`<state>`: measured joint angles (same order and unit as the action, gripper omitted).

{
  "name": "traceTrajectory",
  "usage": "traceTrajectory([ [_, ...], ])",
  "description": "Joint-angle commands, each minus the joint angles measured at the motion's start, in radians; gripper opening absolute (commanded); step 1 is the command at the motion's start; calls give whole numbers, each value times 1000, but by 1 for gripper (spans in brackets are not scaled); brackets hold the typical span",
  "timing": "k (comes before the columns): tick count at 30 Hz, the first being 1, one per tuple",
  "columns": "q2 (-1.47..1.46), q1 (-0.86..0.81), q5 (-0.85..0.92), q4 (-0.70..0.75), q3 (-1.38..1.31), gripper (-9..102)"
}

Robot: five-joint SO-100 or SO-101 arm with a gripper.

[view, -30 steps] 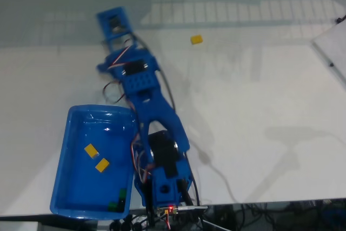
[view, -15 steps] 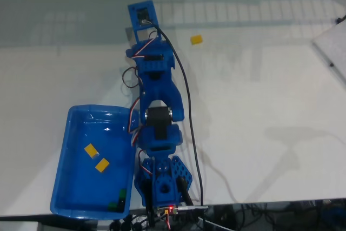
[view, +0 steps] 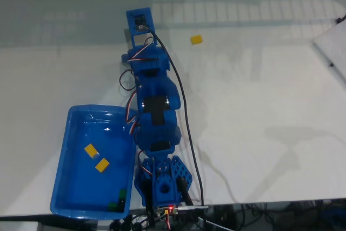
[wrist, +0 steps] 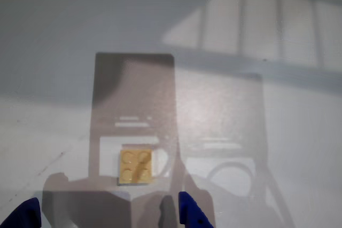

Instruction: Pick up all the lego then put into the bin

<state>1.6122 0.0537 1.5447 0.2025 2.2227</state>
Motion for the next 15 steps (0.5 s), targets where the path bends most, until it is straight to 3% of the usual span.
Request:
traceTrajectory([
  [1,-3,12,-2,-25,-12,33],
  [15,-58,3,9,-95,-15,32],
])
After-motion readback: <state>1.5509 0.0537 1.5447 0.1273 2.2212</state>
